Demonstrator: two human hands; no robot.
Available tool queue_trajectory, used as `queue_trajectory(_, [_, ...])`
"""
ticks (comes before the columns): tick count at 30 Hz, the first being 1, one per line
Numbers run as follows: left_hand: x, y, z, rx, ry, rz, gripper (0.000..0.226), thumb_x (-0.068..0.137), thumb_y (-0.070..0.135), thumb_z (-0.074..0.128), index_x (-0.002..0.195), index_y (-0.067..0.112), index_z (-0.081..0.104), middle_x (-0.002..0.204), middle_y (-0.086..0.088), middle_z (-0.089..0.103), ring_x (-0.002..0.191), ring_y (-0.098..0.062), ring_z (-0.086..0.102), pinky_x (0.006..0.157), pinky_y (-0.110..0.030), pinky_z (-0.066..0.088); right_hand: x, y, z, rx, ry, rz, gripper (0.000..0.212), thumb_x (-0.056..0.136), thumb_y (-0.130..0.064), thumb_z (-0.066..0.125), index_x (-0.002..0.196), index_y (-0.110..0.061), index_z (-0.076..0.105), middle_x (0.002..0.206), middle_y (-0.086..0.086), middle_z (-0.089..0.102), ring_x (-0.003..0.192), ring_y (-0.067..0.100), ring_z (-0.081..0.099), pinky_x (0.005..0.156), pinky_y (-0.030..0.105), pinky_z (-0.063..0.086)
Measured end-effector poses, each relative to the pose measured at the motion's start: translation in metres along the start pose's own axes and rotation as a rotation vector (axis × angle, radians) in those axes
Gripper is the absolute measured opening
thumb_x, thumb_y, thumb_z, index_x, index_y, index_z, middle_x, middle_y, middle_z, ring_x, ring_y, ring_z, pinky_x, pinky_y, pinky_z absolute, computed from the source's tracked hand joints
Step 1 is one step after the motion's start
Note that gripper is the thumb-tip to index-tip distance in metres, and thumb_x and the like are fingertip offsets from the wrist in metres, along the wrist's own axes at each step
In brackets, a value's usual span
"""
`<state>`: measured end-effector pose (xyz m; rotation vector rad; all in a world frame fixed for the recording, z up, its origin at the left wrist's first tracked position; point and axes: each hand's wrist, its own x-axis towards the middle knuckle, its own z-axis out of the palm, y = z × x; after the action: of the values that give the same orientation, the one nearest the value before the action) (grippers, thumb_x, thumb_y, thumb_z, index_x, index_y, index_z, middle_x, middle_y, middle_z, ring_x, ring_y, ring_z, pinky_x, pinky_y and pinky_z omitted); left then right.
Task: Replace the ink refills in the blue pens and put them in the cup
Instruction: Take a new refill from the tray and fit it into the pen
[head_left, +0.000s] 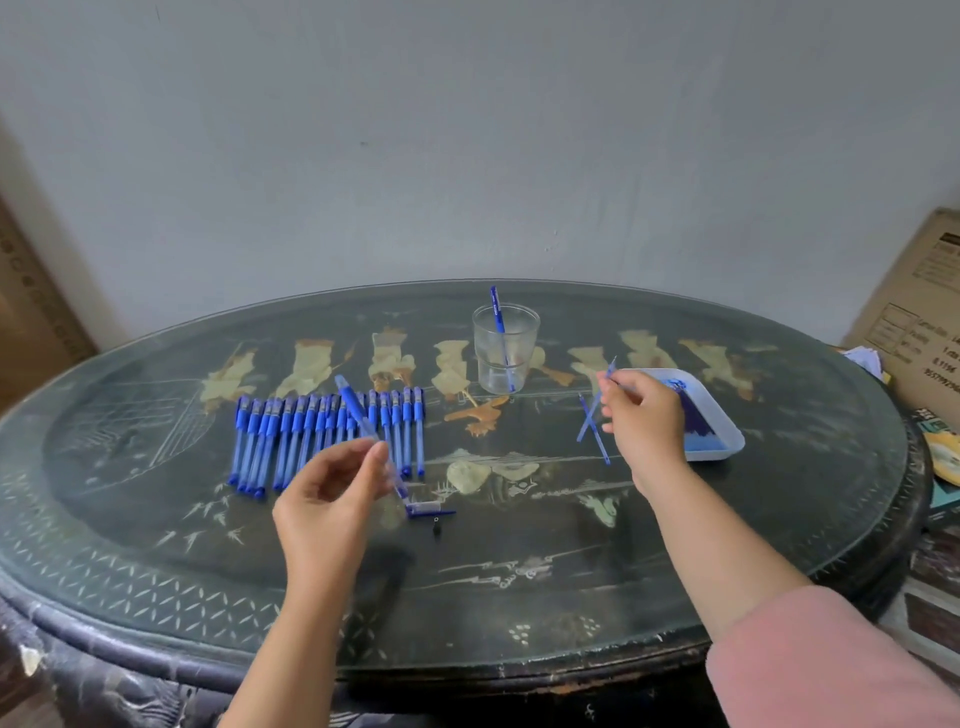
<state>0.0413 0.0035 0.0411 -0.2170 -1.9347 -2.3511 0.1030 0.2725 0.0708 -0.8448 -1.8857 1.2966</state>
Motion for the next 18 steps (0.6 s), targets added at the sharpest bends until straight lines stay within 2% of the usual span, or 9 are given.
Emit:
queue_trajectory(3, [0.014,-0.001,0.000,0.014,0.033,0.012,0.014,0.082,0.014,0.075,0.094,0.007,0.073,0.084,-0.014,0.074,0.075,-0.027,0.071,0.072,-0.031,0.061,0.018,0.002,0.004,-0.154,-0.046,-0.023,0.021,0.099,-0.026,0.053,0.103,-0.010,0.067,0.079,-0.003,0.061,0.071,0.016,0.054,0.070,0.033,0.045])
queue_trajectory(6, [0.019,-0.008,-0.001,0.048,0.044,0.005,0.013,0.083,0.013,0.075,0.094,0.007,0.073,0.084,-0.013,0.074,0.075,-0.026,0.071,0.071,-0.029,0.061,0.036,0.002,0.007,-0.255,-0.114,-0.028,0.023,0.099,-0.021,0.052,0.101,-0.005,0.068,0.089,0.010,0.068,0.082,0.028,0.061,0.081,0.041,0.052])
queue_trajectory(8, [0.019,-0.013,-0.001,0.062,0.042,-0.002,0.012,0.083,0.012,0.074,0.093,0.008,0.073,0.082,-0.014,0.073,0.074,-0.023,0.071,0.071,-0.028,0.061,0.047,0.004,0.009,-0.347,-0.163,-0.048,0.031,0.099,-0.018,0.053,0.093,0.010,0.065,0.084,0.024,0.066,0.072,0.033,0.058,0.071,0.037,0.051])
queue_trajectory(9, [0.019,-0.015,0.000,0.070,0.039,-0.005,0.011,0.083,0.012,0.074,0.093,0.008,0.073,0.081,-0.015,0.073,0.074,-0.023,0.072,0.071,-0.029,0.061,0.050,0.006,0.010,-0.394,-0.193,-0.052,0.034,0.098,-0.016,0.054,0.092,0.016,0.062,0.075,0.025,0.063,0.064,0.028,0.053,0.063,0.031,0.046])
queue_trajectory(11, [0.021,-0.018,0.001,0.086,0.029,-0.006,0.012,0.083,0.011,0.074,0.093,0.006,0.073,0.080,-0.015,0.073,0.075,-0.027,0.071,0.071,-0.031,0.061,0.055,0.007,0.013,-0.483,-0.242,-0.029,0.031,0.096,-0.010,0.055,0.091,0.020,0.060,0.062,0.010,0.061,0.059,0.023,0.054,0.059,0.028,0.041])
queue_trajectory(13, [0.022,-0.020,0.001,0.101,0.024,-0.003,0.011,0.082,0.010,0.075,0.092,0.005,0.073,0.079,-0.014,0.073,0.074,-0.027,0.071,0.071,-0.031,0.061,0.063,0.013,0.017,-0.563,-0.268,-0.014,0.027,0.092,-0.001,0.052,0.076,0.019,0.060,0.069,0.017,0.067,0.067,0.036,0.063,0.058,0.030,0.044])
queue_trajectory(14, [0.022,-0.021,0.001,0.105,0.022,0.000,0.012,0.082,0.010,0.075,0.092,0.006,0.073,0.078,-0.012,0.073,0.073,-0.026,0.071,0.072,-0.030,0.061,0.067,0.017,0.020,-0.607,-0.267,-0.006,0.032,0.089,0.002,0.050,0.060,0.014,0.054,0.069,0.024,0.065,0.061,0.039,0.058,0.053,0.029,0.039])
queue_trajectory(16, [0.023,-0.021,0.001,0.120,0.017,0.002,0.012,0.081,0.011,0.075,0.092,0.007,0.073,0.075,-0.007,0.074,0.071,-0.022,0.071,0.069,-0.026,0.061,0.068,0.021,0.026,-0.697,-0.261,-0.015,0.045,0.088,0.002,0.048,0.047,-0.005,0.033,0.050,0.019,0.045,0.045,0.025,0.034,0.048,0.026,0.027])
queue_trajectory(18, [0.023,-0.021,0.002,0.139,0.014,0.009,0.010,0.081,0.012,0.076,0.090,0.010,0.073,0.075,-0.001,0.074,0.070,-0.018,0.071,0.066,-0.022,0.060,0.066,0.020,0.029,-0.780,-0.265,-0.014,0.047,0.092,-0.003,0.050,0.051,-0.012,0.030,0.051,0.006,0.031,0.046,0.018,0.027,0.044,0.026,0.023])
